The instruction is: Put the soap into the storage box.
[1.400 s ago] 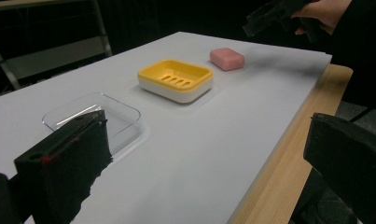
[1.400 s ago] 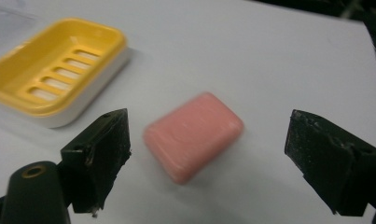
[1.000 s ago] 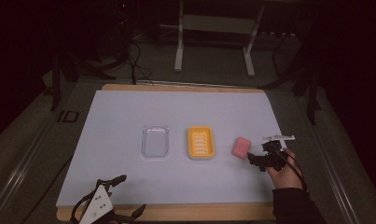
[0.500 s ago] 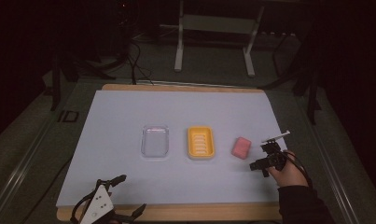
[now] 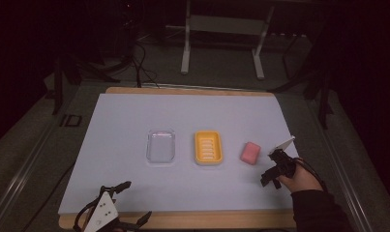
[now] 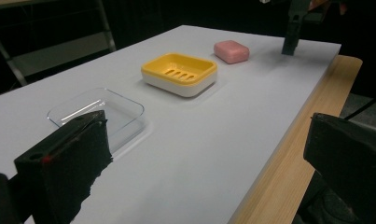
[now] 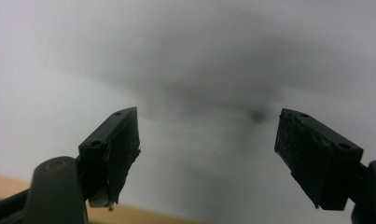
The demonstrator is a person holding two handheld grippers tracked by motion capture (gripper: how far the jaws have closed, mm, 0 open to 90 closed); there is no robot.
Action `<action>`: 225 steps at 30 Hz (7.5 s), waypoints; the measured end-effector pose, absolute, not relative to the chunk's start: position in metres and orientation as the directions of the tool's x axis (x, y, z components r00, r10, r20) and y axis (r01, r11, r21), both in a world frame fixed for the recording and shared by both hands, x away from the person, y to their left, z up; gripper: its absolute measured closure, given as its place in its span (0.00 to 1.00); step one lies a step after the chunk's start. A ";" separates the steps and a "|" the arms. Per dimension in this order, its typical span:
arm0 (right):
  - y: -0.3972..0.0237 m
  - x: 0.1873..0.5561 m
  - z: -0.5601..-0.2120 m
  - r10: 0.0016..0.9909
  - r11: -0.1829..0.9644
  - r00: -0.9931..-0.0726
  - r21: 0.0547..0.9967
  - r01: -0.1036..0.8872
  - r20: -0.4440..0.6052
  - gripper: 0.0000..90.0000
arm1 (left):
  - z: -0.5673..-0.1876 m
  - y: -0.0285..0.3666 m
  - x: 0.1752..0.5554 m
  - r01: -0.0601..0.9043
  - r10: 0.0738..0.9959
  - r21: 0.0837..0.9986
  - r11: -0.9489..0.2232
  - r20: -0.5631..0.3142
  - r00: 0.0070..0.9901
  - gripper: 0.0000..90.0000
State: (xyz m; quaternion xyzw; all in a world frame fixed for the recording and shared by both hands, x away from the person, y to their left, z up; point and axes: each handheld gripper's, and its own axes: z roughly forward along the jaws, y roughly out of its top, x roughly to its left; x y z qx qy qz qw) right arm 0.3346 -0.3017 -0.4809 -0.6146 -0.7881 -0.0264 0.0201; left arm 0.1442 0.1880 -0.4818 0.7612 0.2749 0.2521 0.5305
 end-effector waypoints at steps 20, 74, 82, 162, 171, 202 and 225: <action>-0.277 0.332 -0.480 0.960 0.269 -0.256 -0.117 0.956 0.116 0.22 | -0.483 0.187 0.144 0.154 0.686 0.943 -0.297 0.098 0.721 0.01; -0.233 0.404 -0.438 0.970 0.225 -0.234 0.126 0.966 0.064 0.12 | -0.483 0.186 0.145 0.151 0.676 0.942 -0.300 0.098 0.730 0.01; -0.230 0.419 -0.437 0.987 0.157 -0.162 0.137 0.978 0.024 0.11 | -0.483 0.186 0.146 0.155 0.680 0.944 -0.292 0.091 0.728 0.01; -0.205 0.441 -0.429 0.996 0.038 -0.032 0.075 0.996 -0.083 0.41 | -0.482 0.184 0.146 0.149 0.667 0.947 -0.286 0.085 0.740 0.01; -0.169 0.442 -0.415 0.993 0.086 -0.079 0.089 0.992 -0.087 0.41 | -0.482 0.184 0.146 0.145 0.664 0.947 -0.287 0.087 0.743 0.01; -0.082 0.440 -0.455 0.985 0.172 -0.173 0.068 0.983 -0.001 0.41 | -0.482 0.183 0.146 0.141 0.652 0.946 -0.294 0.090 0.753 0.01; -0.080 0.441 -0.477 0.988 0.151 -0.152 0.052 0.987 0.021 0.40 | -0.482 0.182 0.145 0.141 0.648 0.942 -0.304 0.096 0.756 0.01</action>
